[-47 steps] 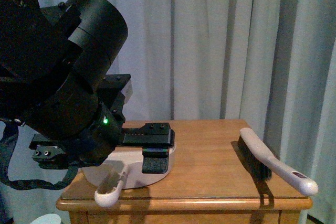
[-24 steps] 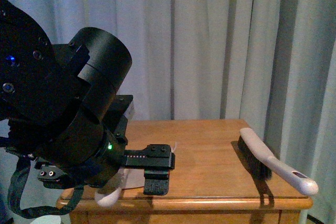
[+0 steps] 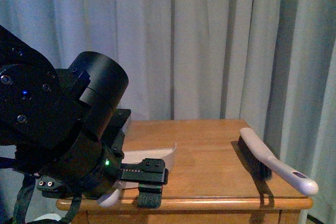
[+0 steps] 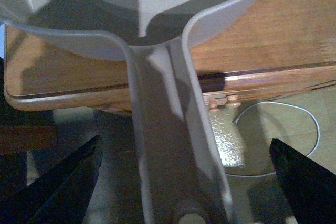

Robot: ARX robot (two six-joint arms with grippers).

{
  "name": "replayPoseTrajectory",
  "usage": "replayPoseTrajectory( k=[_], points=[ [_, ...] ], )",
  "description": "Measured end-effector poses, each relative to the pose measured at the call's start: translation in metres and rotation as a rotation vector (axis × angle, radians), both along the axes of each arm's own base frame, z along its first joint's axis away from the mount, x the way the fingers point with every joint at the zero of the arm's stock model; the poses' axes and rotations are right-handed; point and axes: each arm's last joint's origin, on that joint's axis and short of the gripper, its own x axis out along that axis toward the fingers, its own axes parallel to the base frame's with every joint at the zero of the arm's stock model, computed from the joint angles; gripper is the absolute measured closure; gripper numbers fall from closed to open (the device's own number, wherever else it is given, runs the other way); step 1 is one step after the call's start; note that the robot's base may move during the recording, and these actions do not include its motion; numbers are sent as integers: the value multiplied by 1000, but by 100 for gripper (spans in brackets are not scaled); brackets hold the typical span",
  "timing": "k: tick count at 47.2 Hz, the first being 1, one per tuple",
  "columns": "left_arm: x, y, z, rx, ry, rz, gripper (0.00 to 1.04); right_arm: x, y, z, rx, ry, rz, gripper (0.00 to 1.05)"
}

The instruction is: Clean up trash

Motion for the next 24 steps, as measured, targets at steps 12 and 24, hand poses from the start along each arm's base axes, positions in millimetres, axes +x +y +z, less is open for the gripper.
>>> replayPoseTrajectory(
  k=[12,24],
  points=[
    [1,0,-1,8,-9,-14,8,0,0,0,0,0,0,7],
    [1,0,-1,15,-7,-28,37,0,0,0,0,0,0,7]
  ],
)
